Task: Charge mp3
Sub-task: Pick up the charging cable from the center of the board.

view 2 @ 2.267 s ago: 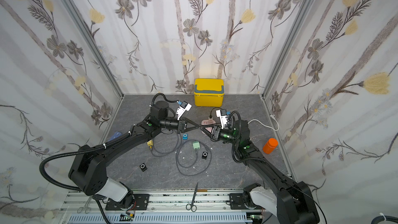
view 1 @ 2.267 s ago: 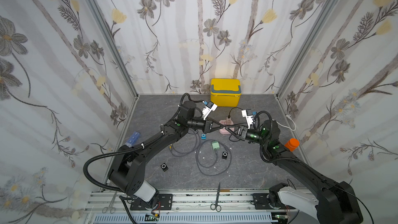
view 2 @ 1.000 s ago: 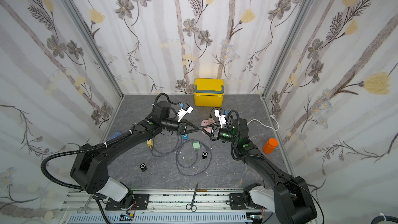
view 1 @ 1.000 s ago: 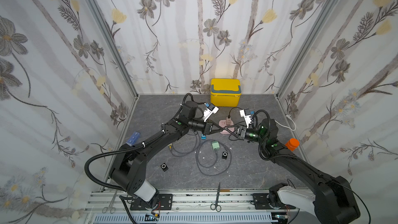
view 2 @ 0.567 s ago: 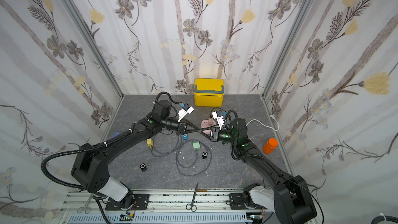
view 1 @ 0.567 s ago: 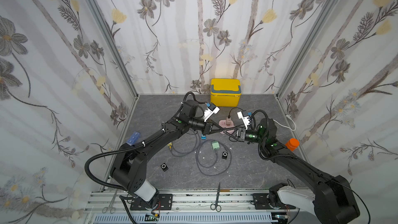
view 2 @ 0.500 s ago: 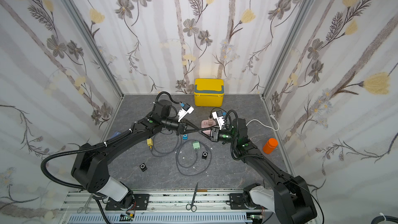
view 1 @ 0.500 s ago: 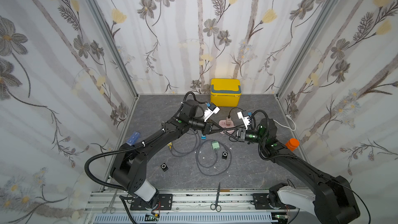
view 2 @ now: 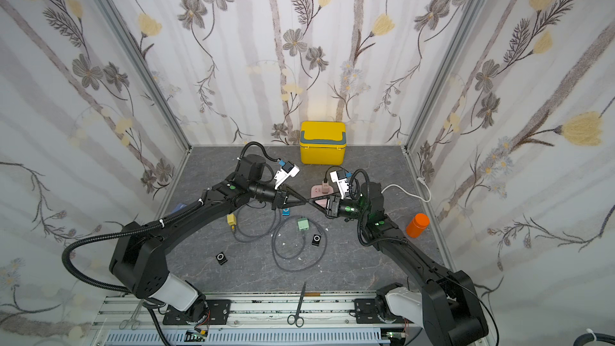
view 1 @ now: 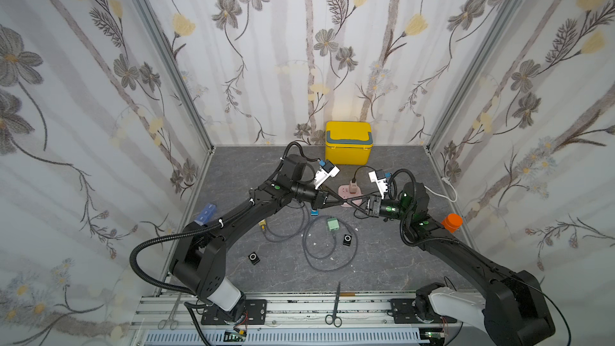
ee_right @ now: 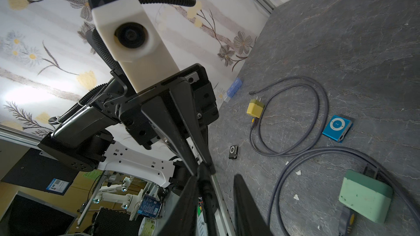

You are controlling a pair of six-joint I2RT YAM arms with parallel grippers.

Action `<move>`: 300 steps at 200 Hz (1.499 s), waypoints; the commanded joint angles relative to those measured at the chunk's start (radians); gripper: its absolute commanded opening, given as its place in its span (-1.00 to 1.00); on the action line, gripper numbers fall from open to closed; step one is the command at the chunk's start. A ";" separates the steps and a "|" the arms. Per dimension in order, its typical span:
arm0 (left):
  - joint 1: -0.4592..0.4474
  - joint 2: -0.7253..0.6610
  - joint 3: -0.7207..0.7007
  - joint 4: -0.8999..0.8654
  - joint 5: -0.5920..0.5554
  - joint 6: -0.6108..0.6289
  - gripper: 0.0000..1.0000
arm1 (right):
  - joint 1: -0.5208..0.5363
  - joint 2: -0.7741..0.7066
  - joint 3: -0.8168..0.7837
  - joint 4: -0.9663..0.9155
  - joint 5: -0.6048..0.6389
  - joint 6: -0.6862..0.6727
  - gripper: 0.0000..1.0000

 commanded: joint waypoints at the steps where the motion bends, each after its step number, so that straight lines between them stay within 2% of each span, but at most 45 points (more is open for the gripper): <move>1: -0.001 0.001 0.009 -0.007 0.032 0.019 -1.00 | 0.001 0.001 -0.002 0.054 -0.026 0.013 -0.54; 50: -0.013 0.008 0.015 -0.028 0.030 0.037 -1.00 | 0.001 0.000 0.005 0.076 -0.032 0.020 -0.58; 104: -0.017 0.011 0.026 -0.019 0.016 0.026 -1.00 | 0.002 0.011 -0.008 0.091 -0.071 0.021 -0.83; 151: -0.016 0.018 0.029 -0.004 -0.002 0.006 -1.00 | 0.002 -0.022 -0.015 0.020 -0.088 -0.038 -0.95; 159: -0.016 0.018 0.028 0.004 -0.010 -0.004 -0.86 | 0.002 -0.027 -0.015 0.017 -0.088 -0.043 -1.00; 180: -0.012 0.011 0.019 0.037 -0.032 -0.040 -0.28 | 0.001 -0.038 -0.018 0.013 -0.077 -0.048 -1.00; 219: -0.001 -0.055 -0.029 0.054 -0.056 -0.066 -0.09 | -0.019 -0.053 -0.009 -0.039 0.004 -0.085 -1.00; 238: 0.000 -0.085 -0.041 0.005 -0.136 -0.077 -0.06 | -0.046 -0.059 -0.006 -0.085 0.069 -0.096 -1.00; 255: -0.011 -0.091 -0.018 -0.116 -0.310 -0.064 -0.08 | -0.072 -0.067 0.021 -0.233 0.210 -0.151 -1.00; 268: -0.053 -0.081 0.009 -0.231 -0.468 -0.029 -0.12 | -0.092 -0.063 0.053 -0.371 0.316 -0.214 -1.00; 278: -0.095 -0.072 0.023 -0.291 -0.546 -0.018 -0.12 | -0.110 -0.051 0.061 -0.420 0.353 -0.230 -1.00; 300: -0.169 -0.035 0.046 -0.327 -0.691 -0.125 -0.11 | -0.163 -0.007 0.044 -0.427 0.370 -0.209 -1.00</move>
